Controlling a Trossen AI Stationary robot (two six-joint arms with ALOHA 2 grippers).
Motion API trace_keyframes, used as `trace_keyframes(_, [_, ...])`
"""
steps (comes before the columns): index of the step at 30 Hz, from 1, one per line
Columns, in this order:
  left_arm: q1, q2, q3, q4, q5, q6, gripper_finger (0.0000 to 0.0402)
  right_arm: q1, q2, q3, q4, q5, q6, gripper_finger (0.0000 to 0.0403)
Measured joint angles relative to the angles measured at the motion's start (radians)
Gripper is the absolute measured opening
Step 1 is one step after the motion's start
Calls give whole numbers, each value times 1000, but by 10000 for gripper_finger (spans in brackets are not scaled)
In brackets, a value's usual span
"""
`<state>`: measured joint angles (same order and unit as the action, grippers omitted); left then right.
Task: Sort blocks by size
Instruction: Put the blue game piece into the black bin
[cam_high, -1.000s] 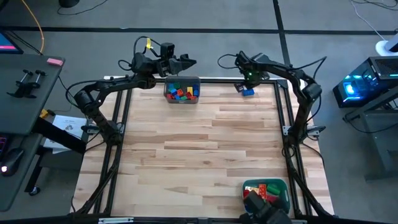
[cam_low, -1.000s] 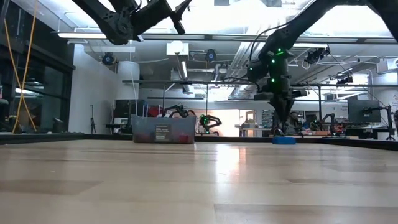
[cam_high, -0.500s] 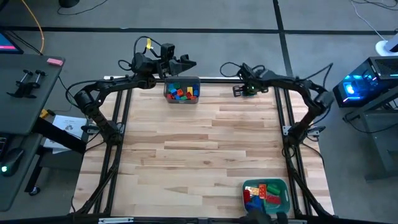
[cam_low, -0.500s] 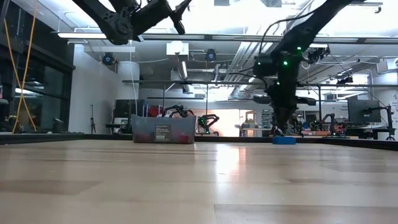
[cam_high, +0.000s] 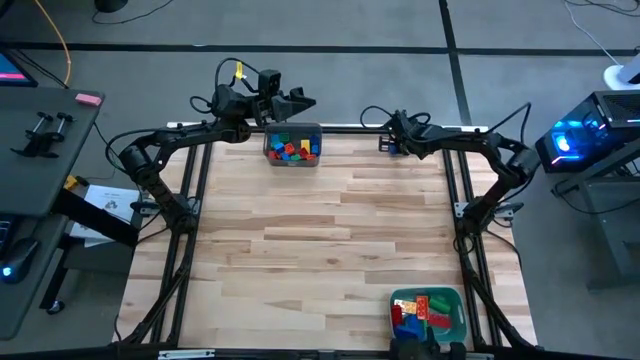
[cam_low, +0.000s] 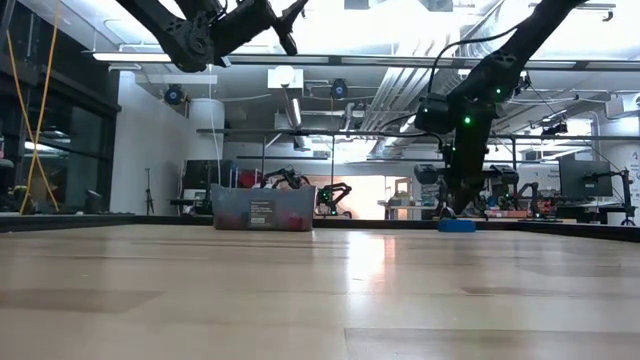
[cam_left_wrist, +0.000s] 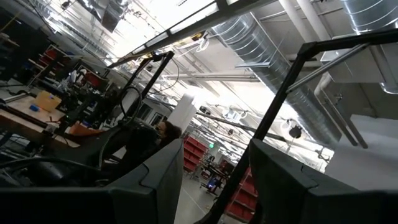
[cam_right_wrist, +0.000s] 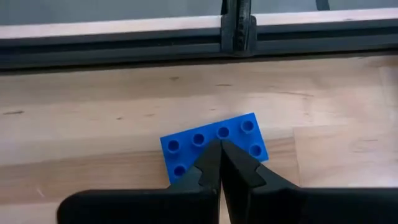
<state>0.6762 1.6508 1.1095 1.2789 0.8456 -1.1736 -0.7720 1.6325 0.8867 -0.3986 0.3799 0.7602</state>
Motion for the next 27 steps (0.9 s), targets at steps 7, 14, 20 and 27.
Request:
trace_keyframes(7, [0, 0, 0, -2, -1, 1, 171, -14, 33, 0, 21, -4, -1, 0])
trace_keyframes(14, [0, 0, 0, -3, -2, 5, 171, 2, 88, 6, 77, -40, -38, 0])
trace_keyframes(20, [-3, 0, 0, -3, -4, -3, 171, 113, 89, 5, 100, -190, -178, 0])
trace_keyframes(27, [-31, 0, 0, -3, -4, -31, 171, 343, 91, 3, 118, -318, -272, 0])
